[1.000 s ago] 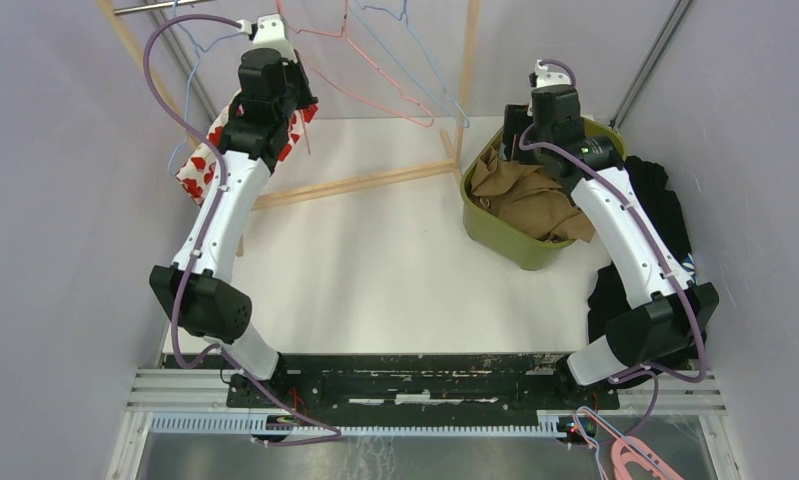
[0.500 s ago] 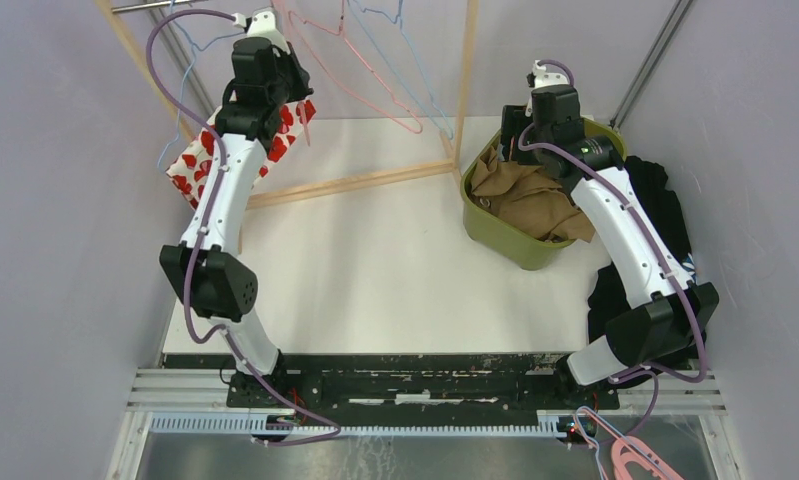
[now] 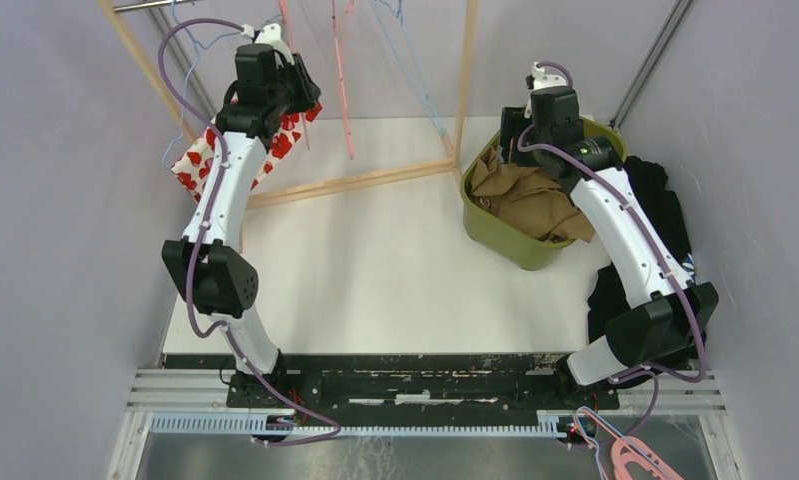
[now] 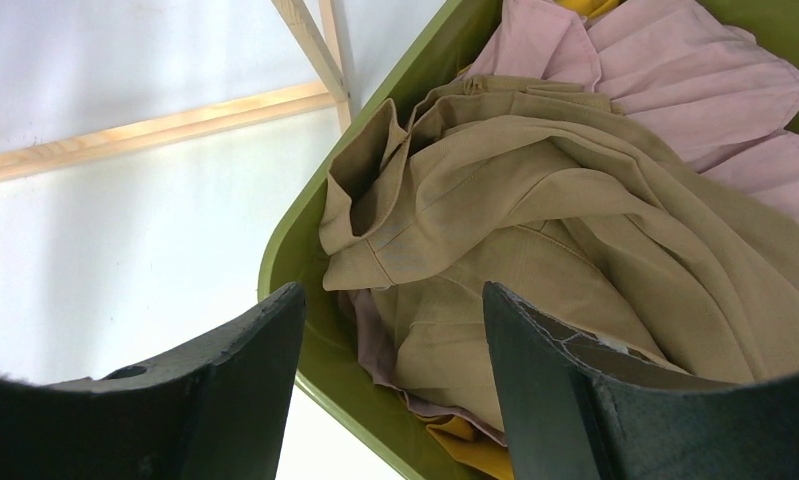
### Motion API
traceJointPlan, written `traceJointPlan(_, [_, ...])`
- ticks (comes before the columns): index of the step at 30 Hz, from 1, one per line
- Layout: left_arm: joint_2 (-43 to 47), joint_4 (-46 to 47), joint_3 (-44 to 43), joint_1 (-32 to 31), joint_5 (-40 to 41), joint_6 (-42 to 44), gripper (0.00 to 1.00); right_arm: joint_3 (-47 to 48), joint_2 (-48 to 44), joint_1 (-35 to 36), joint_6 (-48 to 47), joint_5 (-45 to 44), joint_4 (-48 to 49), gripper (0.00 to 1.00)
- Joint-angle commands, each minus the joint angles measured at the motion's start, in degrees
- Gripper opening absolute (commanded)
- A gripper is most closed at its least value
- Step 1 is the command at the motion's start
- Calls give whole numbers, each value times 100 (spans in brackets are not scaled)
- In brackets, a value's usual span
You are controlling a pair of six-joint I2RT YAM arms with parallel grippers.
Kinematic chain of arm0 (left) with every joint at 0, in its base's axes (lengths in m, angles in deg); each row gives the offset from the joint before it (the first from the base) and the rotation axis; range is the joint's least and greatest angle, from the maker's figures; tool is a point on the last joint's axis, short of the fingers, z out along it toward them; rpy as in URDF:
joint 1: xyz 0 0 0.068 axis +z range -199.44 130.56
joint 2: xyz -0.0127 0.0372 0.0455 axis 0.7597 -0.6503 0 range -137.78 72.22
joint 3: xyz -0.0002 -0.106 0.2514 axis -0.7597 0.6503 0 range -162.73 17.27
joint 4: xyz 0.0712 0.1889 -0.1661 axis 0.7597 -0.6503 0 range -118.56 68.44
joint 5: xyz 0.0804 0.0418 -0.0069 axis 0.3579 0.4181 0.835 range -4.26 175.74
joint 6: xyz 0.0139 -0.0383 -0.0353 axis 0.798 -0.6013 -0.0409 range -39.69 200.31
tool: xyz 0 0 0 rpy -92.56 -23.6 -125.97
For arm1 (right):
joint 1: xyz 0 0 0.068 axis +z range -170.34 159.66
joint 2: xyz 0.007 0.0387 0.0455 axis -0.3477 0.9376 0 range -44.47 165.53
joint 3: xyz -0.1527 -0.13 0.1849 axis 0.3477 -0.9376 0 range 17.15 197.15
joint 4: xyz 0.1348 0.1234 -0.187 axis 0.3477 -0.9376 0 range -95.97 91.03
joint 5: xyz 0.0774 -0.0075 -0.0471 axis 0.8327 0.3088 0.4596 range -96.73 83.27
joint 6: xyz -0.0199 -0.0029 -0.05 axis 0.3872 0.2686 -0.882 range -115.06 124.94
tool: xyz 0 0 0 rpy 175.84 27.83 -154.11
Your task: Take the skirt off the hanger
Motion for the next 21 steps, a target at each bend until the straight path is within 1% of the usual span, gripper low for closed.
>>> traceJointPlan(1, [478,-124,52,46,72,226,45,-58,-234,26,8,87,239,71])
traceJointPlan(5, [765,-130,74,41,197,433,58,-111,-279,30,12,133,256,71])
traceJointPlan(7, [979,-110,159,45,232,544,60,-150,-317,31,25,169,269,71])
traceJointPlan(11, [1502,-23,519,44,264,721,69,-263,-400,59,21,229,292,71])
traceJointPlan(16, [2240,115,1295,41,295,952,74,-414,-489,106,-12,231,315,71])
traceJointPlan(21, [3019,365,2133,48,32,1254,76,-418,-519,147,-80,238,320,72])
